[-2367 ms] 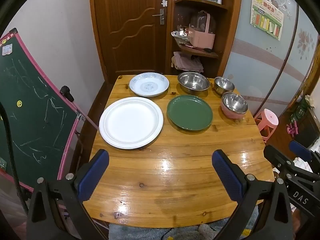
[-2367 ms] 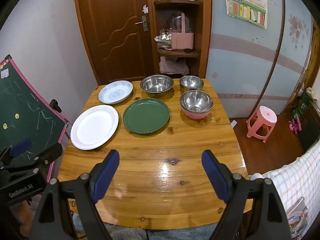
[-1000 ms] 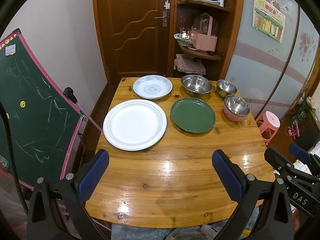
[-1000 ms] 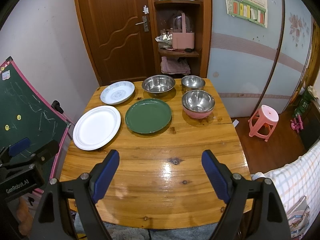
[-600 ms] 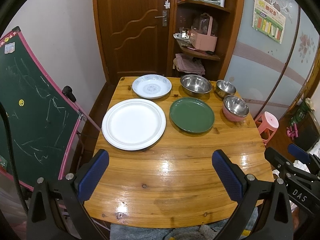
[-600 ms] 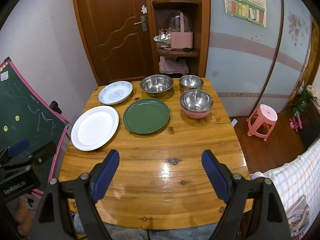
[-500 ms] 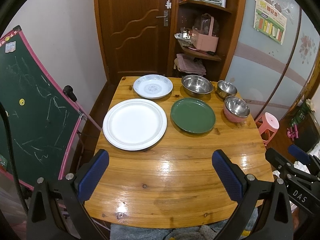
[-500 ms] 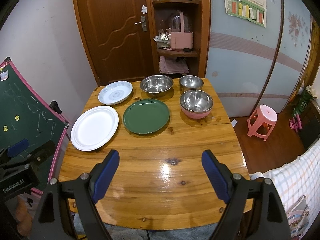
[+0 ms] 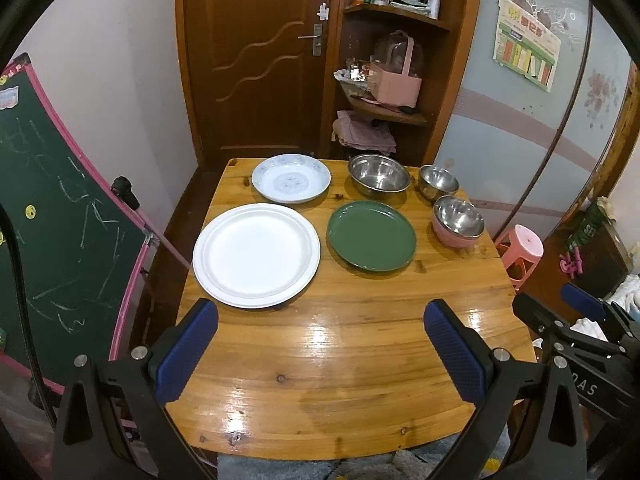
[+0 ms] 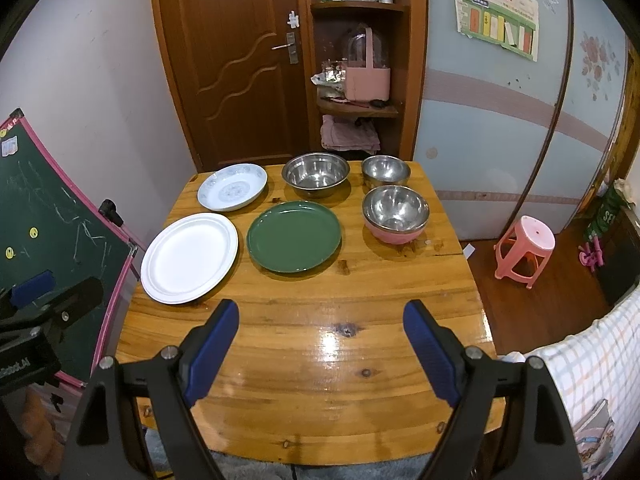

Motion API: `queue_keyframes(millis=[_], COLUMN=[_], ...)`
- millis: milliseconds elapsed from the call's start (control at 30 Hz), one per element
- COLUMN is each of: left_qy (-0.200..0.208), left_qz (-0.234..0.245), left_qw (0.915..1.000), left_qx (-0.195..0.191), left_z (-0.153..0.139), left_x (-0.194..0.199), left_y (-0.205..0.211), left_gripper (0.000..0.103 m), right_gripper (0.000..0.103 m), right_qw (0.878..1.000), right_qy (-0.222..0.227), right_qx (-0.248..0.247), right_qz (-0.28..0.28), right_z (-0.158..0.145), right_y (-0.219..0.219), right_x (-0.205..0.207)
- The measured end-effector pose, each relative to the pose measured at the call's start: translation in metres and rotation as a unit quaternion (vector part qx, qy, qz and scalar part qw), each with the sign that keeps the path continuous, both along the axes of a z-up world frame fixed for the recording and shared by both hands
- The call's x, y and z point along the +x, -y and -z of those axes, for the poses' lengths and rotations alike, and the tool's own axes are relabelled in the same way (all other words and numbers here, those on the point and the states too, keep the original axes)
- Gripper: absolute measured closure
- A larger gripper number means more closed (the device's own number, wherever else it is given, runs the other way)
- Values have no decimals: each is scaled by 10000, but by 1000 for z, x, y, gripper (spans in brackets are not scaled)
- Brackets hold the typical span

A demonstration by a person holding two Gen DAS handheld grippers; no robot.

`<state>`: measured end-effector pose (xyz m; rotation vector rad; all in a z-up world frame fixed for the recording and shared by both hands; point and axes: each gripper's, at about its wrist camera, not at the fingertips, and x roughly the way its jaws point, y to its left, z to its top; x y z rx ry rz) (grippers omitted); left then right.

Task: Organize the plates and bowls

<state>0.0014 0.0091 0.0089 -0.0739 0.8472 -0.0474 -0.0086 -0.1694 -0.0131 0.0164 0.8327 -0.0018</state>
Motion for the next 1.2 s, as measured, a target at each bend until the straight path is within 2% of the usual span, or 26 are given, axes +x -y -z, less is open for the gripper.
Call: queue_keyframes(millis=[367,633,800,1033,1100,1200], left_qy=[-5,-101,-19,265,206,39], left_qz=[-55,-395,-523,-632,-584,-529], left_qw=[10000,9988,9977,9923,9914,9928], left_qx=[-4,259,428,1033,1153,1071], left_z=[1,5,0,-25,-29,-31], left_x=[7,19,29,49,58,67], left_y=[-7,-16,-24,-36,-41,-52], left_gripper=[1,1,1,1,1,1], right_gripper=[18,18,18,18,18,18], right_qw=[9998,9990,9980,9971,9967,9956], right_qy=[101,265,348,399,462,542], right_qx=[-135,-280,-381,-326,-350,-373], right_qz=[-54,-224,-365,-553,-572,-660], right_z=[-7,-19,-26,-42,-47,-59], right_y=[-4,-16,-27,-40,-43,-49], right_x=[5,15,27,51,56,63])
